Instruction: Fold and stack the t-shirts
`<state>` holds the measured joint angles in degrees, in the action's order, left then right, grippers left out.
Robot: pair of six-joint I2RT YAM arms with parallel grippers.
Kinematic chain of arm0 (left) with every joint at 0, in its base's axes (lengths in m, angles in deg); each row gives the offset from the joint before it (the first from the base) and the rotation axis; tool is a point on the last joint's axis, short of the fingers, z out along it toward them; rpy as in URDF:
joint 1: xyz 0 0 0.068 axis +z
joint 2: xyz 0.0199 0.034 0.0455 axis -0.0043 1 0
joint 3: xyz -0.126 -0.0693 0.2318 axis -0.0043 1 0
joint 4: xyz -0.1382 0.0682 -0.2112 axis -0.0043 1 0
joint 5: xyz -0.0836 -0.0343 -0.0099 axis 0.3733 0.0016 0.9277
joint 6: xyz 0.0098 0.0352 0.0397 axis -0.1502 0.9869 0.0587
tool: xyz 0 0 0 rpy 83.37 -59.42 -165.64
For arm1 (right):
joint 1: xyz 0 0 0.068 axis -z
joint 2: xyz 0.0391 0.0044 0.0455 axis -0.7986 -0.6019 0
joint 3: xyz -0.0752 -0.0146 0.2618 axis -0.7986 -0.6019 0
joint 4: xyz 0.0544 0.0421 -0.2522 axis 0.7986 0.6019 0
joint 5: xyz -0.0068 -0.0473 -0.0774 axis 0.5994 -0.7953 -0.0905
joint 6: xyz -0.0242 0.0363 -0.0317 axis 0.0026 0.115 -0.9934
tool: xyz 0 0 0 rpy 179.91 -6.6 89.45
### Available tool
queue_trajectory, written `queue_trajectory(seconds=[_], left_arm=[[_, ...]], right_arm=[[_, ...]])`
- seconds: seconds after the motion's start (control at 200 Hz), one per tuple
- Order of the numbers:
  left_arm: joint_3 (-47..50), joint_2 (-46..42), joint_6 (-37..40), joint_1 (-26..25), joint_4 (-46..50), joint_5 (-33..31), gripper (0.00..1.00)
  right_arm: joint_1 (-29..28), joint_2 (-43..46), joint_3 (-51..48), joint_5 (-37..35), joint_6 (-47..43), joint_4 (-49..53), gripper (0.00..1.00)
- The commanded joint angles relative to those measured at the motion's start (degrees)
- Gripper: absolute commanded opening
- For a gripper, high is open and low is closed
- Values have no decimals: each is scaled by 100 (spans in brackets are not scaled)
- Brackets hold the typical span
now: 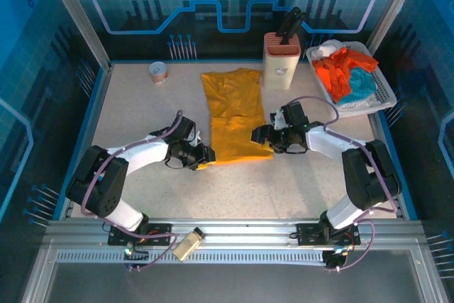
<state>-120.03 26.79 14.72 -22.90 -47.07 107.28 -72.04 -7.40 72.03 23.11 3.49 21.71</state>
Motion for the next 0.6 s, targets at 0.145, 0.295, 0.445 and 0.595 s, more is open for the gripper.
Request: queue_trajectory(seconds=[0.145,0.295,0.445,0.595], left_arm=[[-426,122,-54,-22,688,-671,39],[-601,429,-164,-218,481,-630,39],[-787,785,-258,-360,310,-629,39],[-949,1086,-323,-404,213,-629,39]], right_arm=[[128,5,678,-1092,-993,1955,68],[147,-307,813,-1624,-1328,2341,67],[147,-619,750,-1559,-1404,2162,66],[134,-802,688,-1371,-1360,1941,64]])
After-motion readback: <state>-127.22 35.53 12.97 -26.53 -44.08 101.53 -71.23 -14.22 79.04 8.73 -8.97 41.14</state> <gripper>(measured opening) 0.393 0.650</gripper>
